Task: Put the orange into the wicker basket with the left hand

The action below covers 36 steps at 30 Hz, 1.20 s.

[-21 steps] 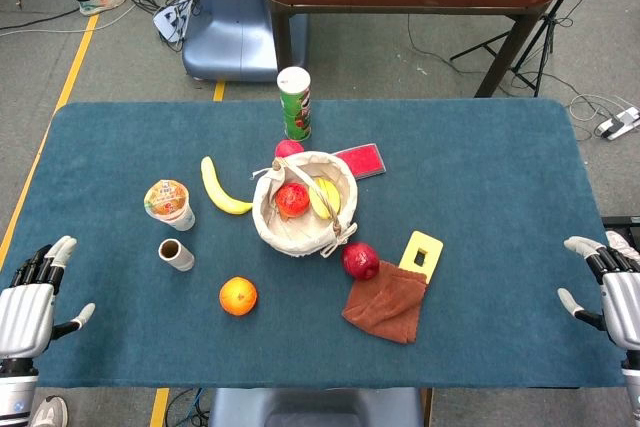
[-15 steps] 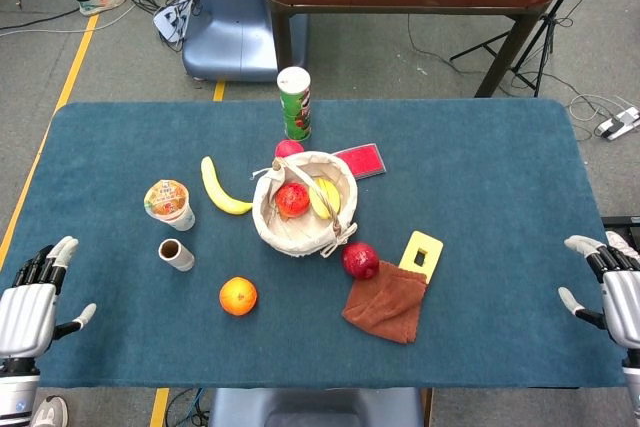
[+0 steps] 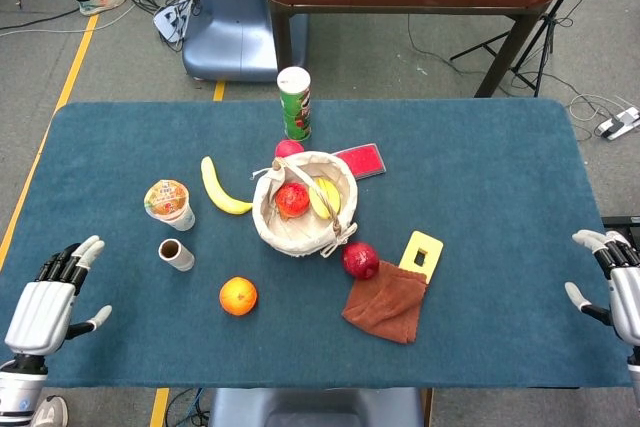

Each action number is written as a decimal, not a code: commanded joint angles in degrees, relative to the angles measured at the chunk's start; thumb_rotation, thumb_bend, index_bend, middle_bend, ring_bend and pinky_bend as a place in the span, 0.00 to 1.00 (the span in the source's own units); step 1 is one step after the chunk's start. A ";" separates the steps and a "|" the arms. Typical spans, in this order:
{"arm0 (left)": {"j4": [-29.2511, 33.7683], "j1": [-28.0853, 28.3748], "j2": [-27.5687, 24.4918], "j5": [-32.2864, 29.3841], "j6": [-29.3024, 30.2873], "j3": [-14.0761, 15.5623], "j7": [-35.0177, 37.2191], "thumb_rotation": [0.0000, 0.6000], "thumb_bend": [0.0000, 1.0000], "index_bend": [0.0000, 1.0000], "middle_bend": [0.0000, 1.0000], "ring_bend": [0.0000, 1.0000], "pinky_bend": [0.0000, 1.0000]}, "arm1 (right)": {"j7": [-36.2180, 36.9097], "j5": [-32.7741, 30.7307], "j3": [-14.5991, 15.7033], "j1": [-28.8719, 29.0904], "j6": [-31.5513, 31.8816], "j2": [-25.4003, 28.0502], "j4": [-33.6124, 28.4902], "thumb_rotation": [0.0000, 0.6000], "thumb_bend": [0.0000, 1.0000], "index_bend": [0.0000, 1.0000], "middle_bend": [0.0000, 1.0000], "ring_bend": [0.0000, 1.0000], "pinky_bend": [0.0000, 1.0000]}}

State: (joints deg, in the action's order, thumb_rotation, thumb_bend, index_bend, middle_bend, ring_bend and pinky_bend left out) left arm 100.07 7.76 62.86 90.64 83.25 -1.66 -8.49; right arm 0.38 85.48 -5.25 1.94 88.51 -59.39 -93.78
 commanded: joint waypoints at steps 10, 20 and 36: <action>-5.02 9.54 0.78 15.51 -6.55 3.42 10.46 1.00 0.22 0.11 0.08 0.10 0.13 | -0.65 -0.35 -0.22 0.11 -0.20 0.78 -0.83 1.00 0.22 0.28 0.27 0.27 0.40; -6.67 17.96 6.47 20.95 -13.86 3.87 10.67 1.00 0.22 0.12 0.08 0.10 0.13 | -1.07 -0.53 -0.18 -0.30 0.25 1.31 -1.31 1.00 0.22 0.28 0.27 0.27 0.40; -13.00 25.99 15.83 13.64 -26.31 2.34 6.67 1.00 0.22 0.12 0.08 0.10 0.13 | -0.44 -0.75 0.07 -0.94 0.59 1.64 -1.10 1.00 0.22 0.28 0.27 0.27 0.40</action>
State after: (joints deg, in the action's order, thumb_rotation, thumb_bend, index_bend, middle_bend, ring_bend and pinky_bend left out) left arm 87.48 33.37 78.25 104.79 57.40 0.82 -1.41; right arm -0.07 84.72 -5.18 1.00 89.09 -57.75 -94.88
